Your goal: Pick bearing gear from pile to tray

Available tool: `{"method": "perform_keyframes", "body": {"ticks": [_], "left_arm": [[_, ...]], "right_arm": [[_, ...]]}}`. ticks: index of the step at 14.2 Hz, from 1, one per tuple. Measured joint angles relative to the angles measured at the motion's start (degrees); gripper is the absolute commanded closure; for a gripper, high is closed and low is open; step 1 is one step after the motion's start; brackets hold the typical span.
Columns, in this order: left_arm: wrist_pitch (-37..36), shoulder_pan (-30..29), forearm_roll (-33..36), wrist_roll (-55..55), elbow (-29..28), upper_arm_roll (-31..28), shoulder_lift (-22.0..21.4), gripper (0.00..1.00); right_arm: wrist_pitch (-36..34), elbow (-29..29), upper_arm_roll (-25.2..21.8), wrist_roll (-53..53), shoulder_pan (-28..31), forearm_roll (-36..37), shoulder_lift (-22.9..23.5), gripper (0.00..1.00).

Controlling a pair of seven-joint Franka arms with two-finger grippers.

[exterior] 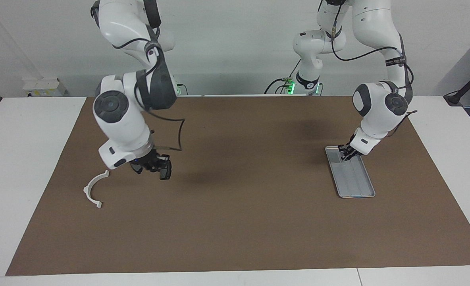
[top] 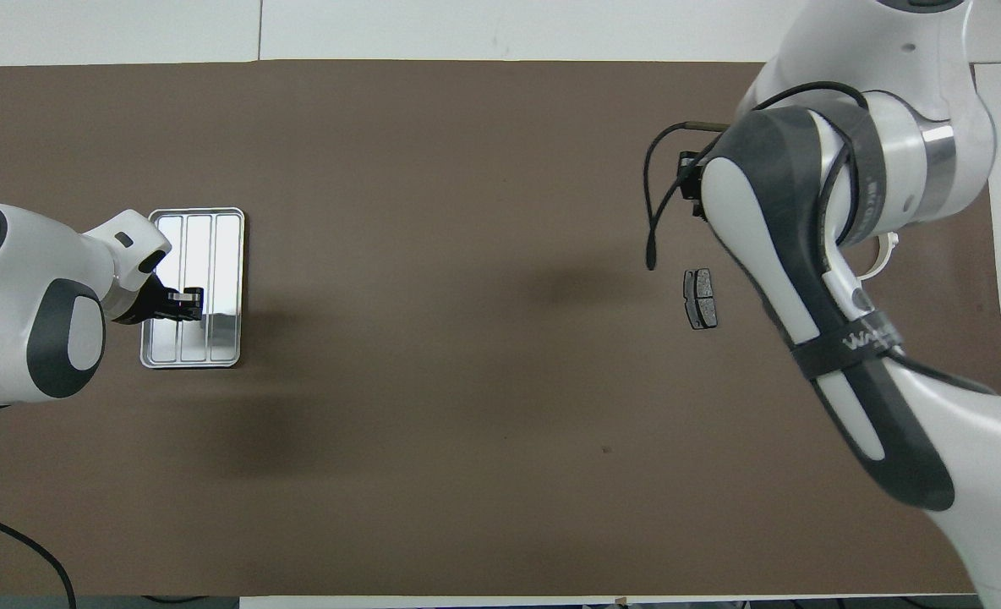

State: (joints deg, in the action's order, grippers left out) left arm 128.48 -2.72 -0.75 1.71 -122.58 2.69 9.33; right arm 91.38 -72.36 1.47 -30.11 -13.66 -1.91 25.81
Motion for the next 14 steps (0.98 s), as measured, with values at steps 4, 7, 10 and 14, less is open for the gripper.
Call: {"method": "perform_keyframes", "body": {"ticks": [4,7,10,14], "left_arm": [[3.6,0.0,0.0,0.1,-2.9,0.0,0.5,0.75],[4.0,0.0,0.0,0.1,-3.1,0.0,0.6,0.03],[1.8,0.0,0.0,0.1,-0.5,0.0,0.4,0.00],[-8.4,0.2,-0.1,-4.0,8.2,0.8,-0.6,0.00]], "right_arm": [[8.0,0.2,0.2,-28.3,-13.4,-2.7,0.9,1.00],[12.7,-1.0,0.1,-37.4,-18.9,-2.7,3.3,1.00],[17.5,-2.7,0.0,-41.9,-21.8,-2.2,7.1,1.00],[26.4,-3.8,-0.2,-44.6,-24.1,-0.5,13.6,1.00]]}}
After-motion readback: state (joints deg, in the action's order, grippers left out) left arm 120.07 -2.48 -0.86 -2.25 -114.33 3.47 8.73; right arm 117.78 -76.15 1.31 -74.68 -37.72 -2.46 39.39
